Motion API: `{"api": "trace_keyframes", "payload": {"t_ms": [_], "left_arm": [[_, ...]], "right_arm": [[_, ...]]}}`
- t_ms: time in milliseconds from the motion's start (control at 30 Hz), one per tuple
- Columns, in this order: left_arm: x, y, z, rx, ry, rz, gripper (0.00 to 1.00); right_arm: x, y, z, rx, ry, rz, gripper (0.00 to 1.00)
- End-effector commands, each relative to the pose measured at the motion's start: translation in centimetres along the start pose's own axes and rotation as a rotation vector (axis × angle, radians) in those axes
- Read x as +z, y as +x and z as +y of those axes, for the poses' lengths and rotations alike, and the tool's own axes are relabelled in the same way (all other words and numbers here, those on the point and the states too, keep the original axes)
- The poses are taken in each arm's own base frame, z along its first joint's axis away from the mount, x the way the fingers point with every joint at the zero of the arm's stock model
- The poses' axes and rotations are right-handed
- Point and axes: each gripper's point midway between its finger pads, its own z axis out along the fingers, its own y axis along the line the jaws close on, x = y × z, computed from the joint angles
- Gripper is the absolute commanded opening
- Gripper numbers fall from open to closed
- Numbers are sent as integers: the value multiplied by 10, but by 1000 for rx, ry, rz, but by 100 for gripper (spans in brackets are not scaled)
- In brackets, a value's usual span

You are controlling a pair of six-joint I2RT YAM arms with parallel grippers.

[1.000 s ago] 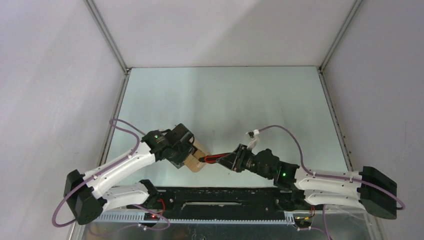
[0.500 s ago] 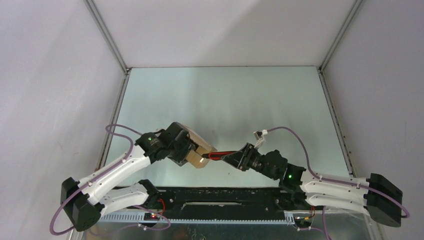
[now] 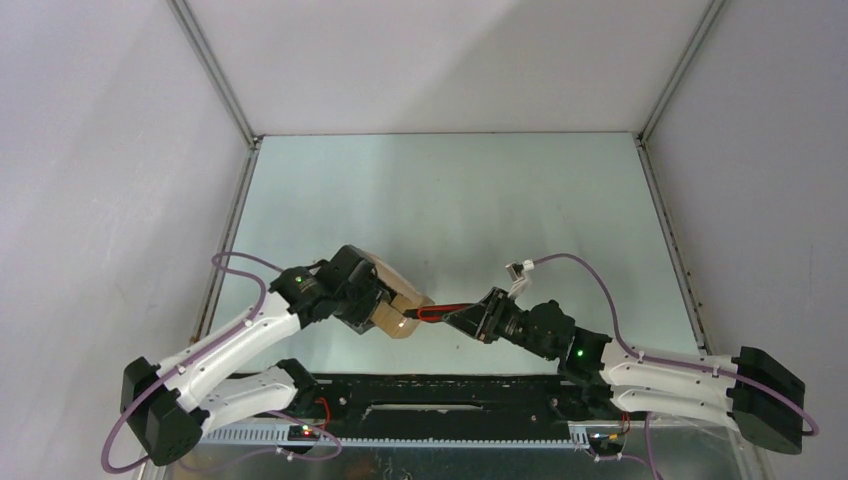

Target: Unpack the express box

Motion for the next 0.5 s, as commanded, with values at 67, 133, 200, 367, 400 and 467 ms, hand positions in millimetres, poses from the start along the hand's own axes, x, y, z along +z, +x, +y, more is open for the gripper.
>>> {"api": "trace_keyframes", "payload": {"t_ms": [67, 133, 200, 367, 400, 467], "left_arm": [[-5, -23, -30, -45, 128, -87, 0], [-7, -24, -34, -31, 144, -94, 0], [-9, -22, -38, -3, 142, -86, 0], [-12, -14, -51, 62, 146, -66, 0], [-13, -11, -55, 65, 160, -58, 0], [-12, -8, -58, 51, 172, -45, 0]], "right_arm": [[-7, 37, -26, -45, 59, 154, 0], [-4, 40, -22, -48, 43, 168, 0], [0, 48, -15, -66, 25, 206, 0], [11, 66, -3, -79, -11, 266, 0], [13, 69, -2, -77, -16, 272, 0], [15, 73, -1, -81, -19, 280, 0]]}}
